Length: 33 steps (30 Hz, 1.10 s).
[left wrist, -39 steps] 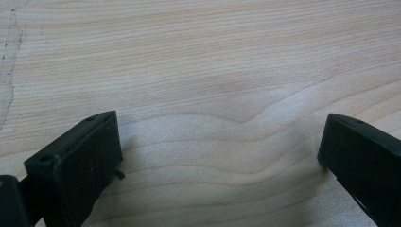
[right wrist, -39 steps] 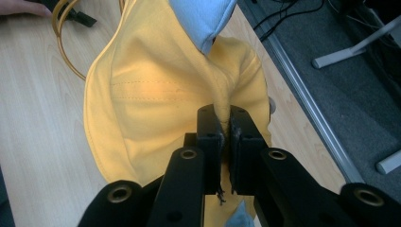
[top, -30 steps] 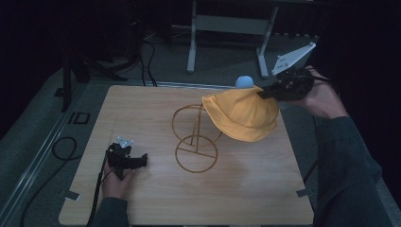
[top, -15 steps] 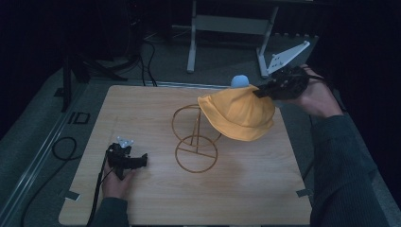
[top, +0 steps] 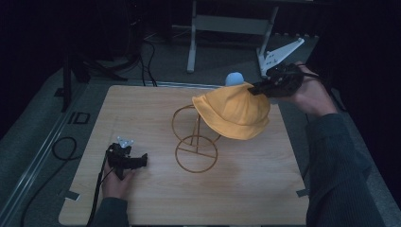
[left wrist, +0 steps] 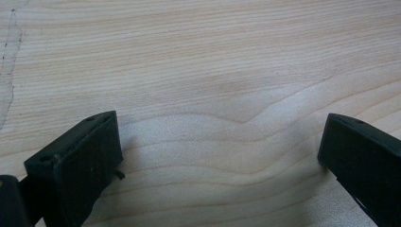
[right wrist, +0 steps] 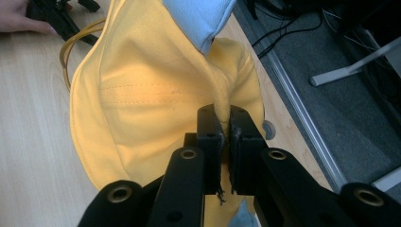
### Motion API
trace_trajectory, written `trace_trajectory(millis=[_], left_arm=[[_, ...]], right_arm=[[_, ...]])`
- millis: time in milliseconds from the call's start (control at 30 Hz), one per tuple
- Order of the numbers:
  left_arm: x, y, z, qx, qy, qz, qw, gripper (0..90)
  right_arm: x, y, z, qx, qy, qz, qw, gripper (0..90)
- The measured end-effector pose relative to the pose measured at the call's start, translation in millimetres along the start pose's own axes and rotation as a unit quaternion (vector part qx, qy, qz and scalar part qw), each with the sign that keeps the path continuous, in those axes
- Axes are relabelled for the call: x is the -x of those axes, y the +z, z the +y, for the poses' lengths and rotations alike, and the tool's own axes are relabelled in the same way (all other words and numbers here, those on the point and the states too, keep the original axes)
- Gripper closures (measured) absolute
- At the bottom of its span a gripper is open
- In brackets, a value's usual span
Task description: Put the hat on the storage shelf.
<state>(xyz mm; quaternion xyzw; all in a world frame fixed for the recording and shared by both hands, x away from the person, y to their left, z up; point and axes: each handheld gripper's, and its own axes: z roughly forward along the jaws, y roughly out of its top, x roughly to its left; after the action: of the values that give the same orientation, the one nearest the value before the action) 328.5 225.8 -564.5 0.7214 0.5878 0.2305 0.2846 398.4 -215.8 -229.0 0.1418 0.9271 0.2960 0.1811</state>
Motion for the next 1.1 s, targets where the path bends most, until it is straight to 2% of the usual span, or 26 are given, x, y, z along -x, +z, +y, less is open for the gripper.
trace_trajectory(millis=[500, 1100], left_arm=[[0.0, 0.0, 0.0, 0.000, 0.000, 0.000, 1.0000, 0.4], [-0.1, -0.1, 0.0, 0.000, 0.000, 0.000, 1.0000, 0.4]], right_arm=[[-4.6, 7.5, 13.1, 0.004, -0.010, 0.006, 0.9999, 84.9], [-10.7, 25.3, 29.1, 0.002, -0.020, 0.013, 0.9997, 84.9]])
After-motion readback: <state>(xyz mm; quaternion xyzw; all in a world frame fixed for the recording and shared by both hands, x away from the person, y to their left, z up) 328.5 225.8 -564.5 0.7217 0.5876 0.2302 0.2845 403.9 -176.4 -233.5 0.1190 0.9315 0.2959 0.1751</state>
